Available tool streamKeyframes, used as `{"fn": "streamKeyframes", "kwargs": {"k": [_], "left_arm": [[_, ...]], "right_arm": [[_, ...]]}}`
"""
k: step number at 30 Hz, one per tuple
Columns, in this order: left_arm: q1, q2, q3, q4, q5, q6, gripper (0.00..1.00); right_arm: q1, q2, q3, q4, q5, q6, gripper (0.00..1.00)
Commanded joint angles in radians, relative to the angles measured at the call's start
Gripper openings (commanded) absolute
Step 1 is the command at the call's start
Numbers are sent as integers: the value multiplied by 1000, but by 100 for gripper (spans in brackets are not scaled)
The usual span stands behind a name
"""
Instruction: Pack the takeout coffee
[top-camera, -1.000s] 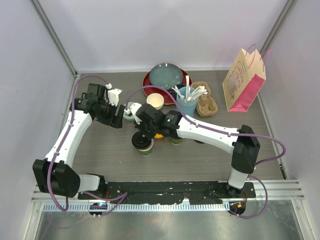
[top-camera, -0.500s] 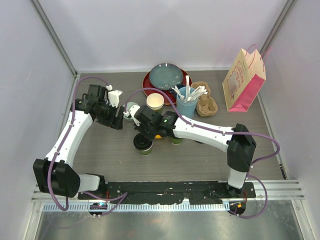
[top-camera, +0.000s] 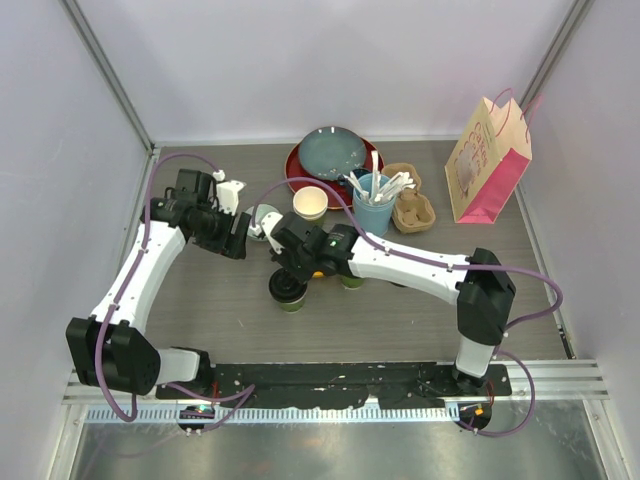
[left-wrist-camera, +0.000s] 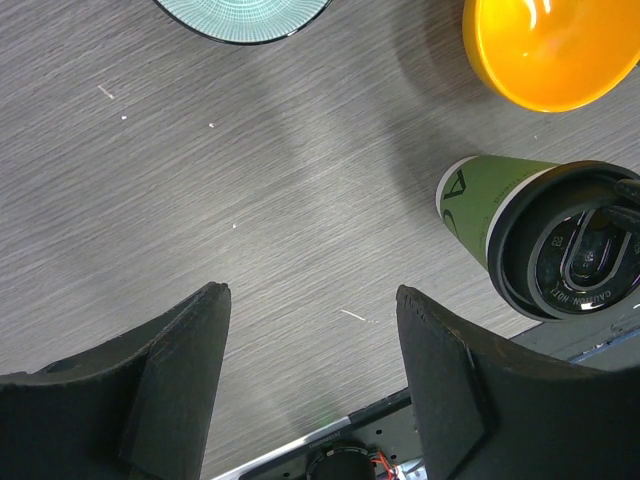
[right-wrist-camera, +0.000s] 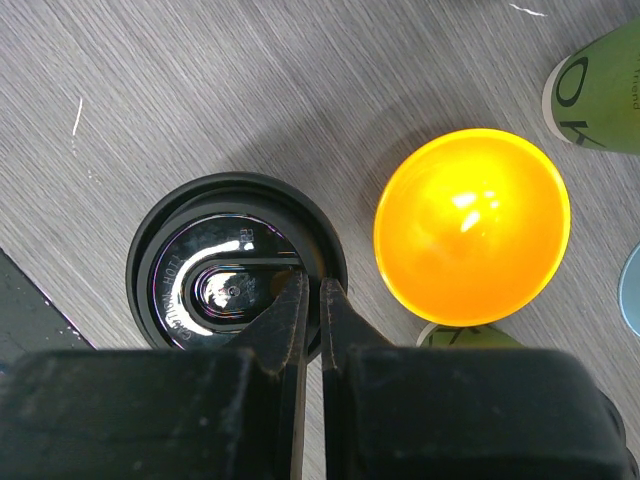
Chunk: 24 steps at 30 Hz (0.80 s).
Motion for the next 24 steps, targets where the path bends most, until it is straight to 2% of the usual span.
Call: {"fn": "streamKeyframes", "kwargs": {"k": [1, 24], "left_arm": [[6, -14, 12, 1, 26, 3, 71], [8, -7, 20, -8, 41, 6, 71]], "right_arm": [[0, -53, -20, 25, 0, 10, 1], [6, -138, -73, 95, -43, 6, 1]]}}
